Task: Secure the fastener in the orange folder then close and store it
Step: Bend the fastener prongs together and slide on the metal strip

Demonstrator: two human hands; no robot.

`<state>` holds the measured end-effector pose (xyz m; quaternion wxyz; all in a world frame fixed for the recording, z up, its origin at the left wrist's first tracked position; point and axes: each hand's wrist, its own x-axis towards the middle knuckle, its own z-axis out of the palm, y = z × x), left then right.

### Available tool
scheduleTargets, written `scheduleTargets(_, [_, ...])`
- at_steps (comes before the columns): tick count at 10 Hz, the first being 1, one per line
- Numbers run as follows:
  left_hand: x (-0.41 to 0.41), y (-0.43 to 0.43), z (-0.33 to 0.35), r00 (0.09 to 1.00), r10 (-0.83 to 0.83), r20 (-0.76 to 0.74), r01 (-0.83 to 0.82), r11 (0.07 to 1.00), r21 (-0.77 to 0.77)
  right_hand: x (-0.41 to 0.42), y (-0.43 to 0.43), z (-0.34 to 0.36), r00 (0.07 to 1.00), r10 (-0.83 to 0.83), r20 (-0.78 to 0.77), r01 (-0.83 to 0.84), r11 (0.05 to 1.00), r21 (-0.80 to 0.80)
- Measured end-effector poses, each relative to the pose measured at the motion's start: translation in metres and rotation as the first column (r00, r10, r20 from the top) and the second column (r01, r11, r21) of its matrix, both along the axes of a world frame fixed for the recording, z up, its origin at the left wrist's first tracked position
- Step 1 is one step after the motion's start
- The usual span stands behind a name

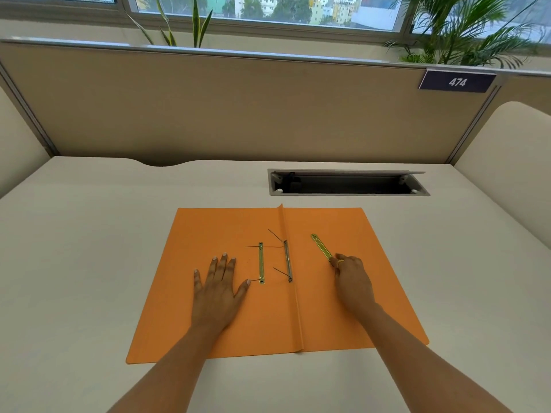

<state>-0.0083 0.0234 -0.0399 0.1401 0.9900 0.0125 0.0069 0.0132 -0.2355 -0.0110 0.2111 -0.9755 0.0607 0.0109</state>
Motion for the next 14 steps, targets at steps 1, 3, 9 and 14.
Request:
scheduleTargets(1, [0.0, 0.0, 0.0, 1.0, 0.003, 0.002, -0.003, 1.0, -0.003, -0.007, -0.002, -0.006, 0.999, -0.024, 0.042, 0.024, 1.0, 0.006])
scheduleTargets(3, [0.0, 0.0, 0.0, 1.0, 0.006, -0.002, -0.006, 1.0, -0.003, -0.009, -0.003, 0.0, 0.999, -0.02, 0.03, 0.023, 0.993, -0.116])
scheduleTargets(9, [0.0, 0.0, 0.0, 1.0, 0.004, -0.006, -0.004, 1.0, -0.001, 0.009, -0.018, 0.022, 0.913, -0.297, -0.28, 0.359, 0.911, 0.205])
scheduleTargets(14, [-0.001, 0.0, 0.001, 1.0, 0.0, 0.001, 0.0, 1.0, -0.015, 0.007, -0.027, 0.025, 0.899, -0.251, -0.359, 0.364, 0.885, 0.292])
